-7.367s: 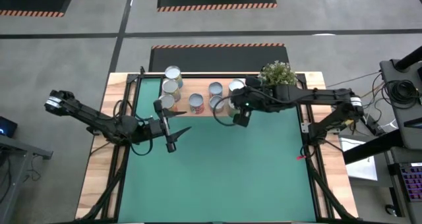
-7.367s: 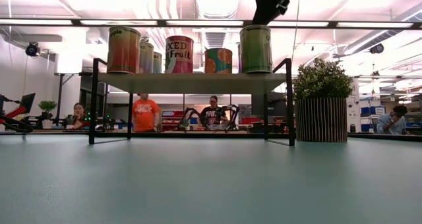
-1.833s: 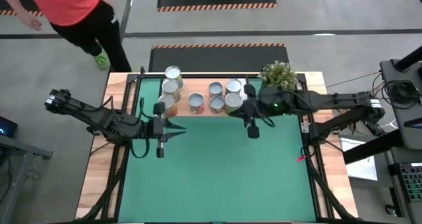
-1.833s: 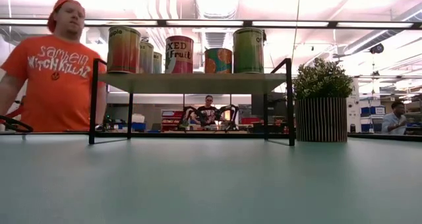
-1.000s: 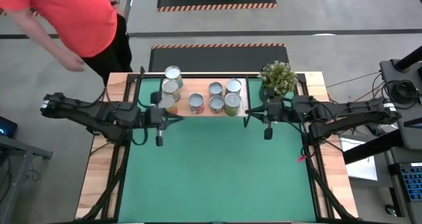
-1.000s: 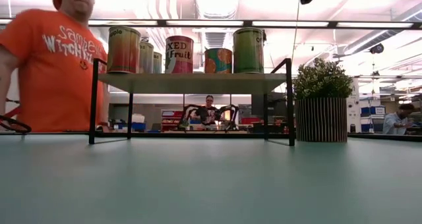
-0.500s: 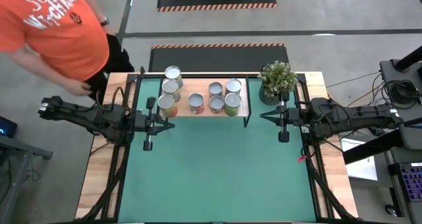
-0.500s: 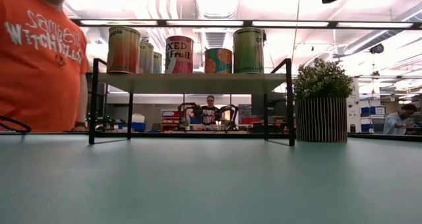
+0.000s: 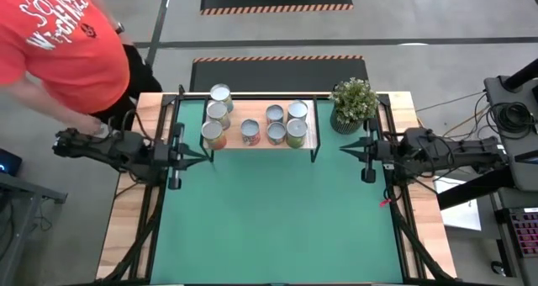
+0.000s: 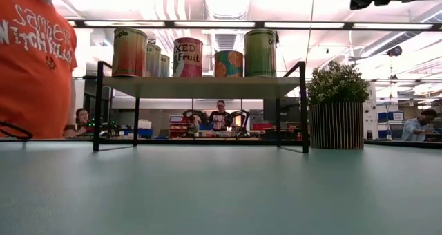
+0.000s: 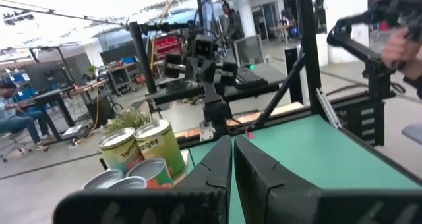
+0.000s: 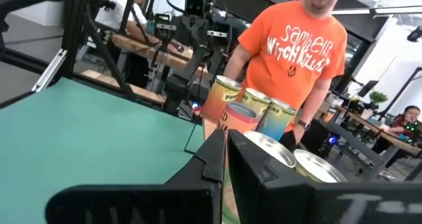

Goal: Pick and place cans onto a shelf
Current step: Return to Home Position

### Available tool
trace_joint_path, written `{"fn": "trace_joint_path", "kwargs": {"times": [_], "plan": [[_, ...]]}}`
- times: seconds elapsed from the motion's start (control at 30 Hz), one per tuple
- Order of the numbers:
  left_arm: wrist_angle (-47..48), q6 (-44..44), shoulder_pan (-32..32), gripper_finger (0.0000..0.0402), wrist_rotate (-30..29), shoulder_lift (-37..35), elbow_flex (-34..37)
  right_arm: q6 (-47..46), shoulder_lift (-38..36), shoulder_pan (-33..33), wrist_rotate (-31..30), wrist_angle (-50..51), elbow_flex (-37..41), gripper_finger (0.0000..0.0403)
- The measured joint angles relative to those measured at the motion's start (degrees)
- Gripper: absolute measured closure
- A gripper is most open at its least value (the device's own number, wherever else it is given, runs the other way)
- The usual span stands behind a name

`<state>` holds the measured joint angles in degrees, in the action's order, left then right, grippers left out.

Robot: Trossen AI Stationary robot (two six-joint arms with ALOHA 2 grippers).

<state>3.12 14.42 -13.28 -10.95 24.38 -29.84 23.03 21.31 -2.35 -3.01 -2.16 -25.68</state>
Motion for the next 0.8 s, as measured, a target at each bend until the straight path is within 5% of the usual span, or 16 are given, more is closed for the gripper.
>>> {"fn": "trace_joint_path", "kwargs": {"times": [0.67, 0.8], "plan": [[-4.90, -4.25, 0.04, 0.0402, -0.01, -15.48, 15.03, -2.47, -21.02, 0.02, -0.06, 0.54, 11.95, 0.0394], [-4.68, -4.46, 0.04, 0.0401, 0.00, -18.16, 16.69, -2.78, -20.75, 0.02, -0.04, 1.65, 13.08, 0.0394]]}}
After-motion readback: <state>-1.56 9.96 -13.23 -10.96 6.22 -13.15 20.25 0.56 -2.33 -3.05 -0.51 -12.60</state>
